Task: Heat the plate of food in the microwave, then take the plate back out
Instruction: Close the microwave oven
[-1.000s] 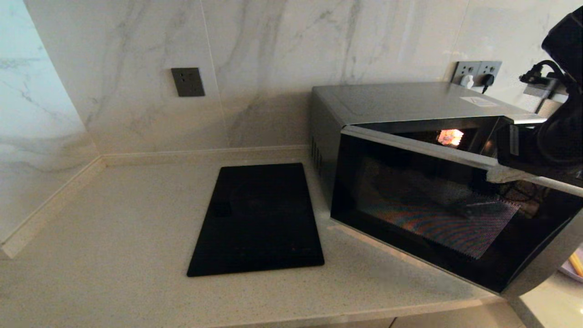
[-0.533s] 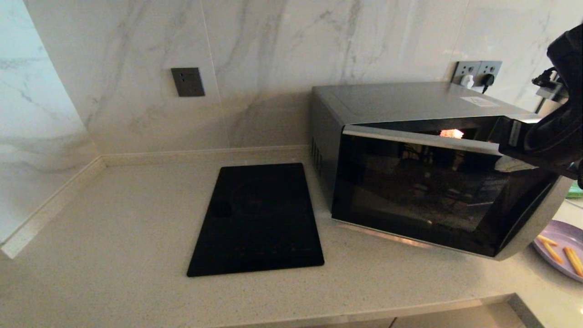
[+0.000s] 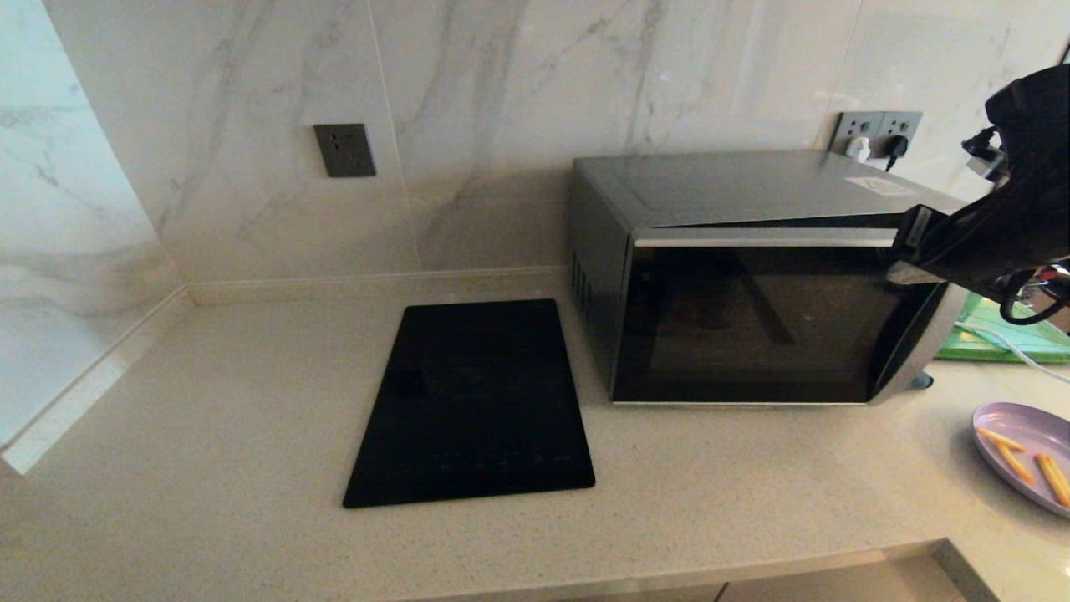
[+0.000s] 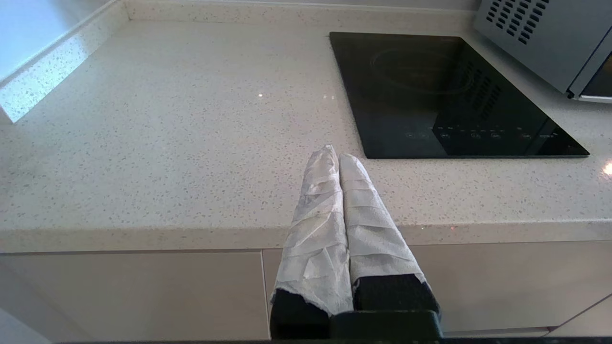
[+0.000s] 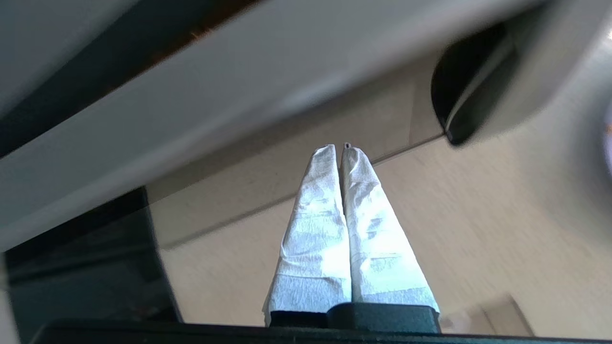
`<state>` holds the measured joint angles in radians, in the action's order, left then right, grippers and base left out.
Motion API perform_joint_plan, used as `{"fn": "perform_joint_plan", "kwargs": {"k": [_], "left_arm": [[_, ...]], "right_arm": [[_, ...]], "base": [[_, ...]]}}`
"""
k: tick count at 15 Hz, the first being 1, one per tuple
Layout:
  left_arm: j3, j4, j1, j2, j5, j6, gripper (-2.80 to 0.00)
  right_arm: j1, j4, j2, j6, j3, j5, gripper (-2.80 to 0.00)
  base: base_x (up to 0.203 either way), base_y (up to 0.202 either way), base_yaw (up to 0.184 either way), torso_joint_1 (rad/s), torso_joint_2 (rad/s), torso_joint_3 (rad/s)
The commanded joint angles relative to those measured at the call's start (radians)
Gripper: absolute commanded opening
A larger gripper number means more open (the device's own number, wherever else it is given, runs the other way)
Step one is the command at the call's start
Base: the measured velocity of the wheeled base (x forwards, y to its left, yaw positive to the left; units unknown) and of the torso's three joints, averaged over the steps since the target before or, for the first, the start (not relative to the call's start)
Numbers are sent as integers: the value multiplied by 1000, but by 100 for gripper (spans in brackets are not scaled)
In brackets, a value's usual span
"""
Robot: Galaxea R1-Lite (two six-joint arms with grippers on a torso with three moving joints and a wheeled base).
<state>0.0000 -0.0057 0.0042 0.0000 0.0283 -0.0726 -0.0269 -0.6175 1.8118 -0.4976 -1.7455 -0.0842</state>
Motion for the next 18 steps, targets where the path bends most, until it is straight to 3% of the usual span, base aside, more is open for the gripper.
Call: {"fn": "perform_joint_plan", "kwargs": {"k": [1, 4, 8, 18], "left_arm": [[0, 0, 0, 2, 1, -1, -280], [0, 0, 0, 2, 1, -1, -280], [0, 0, 0, 2, 1, -1, -280], [0, 0, 0, 2, 1, -1, -280]], "right_arm": [[-18, 52, 27, -2, 19, 31, -280], [-19, 178, 39, -2, 49, 44, -280], [-19, 251, 76, -2, 44, 46, -280], [-20, 266, 48, -1, 75, 56, -280]], "base": [[0, 0, 0, 0, 0, 0], [0, 0, 0, 0, 0, 0], [0, 0, 0, 0, 0, 0], [0, 0, 0, 0, 0, 0]]}}
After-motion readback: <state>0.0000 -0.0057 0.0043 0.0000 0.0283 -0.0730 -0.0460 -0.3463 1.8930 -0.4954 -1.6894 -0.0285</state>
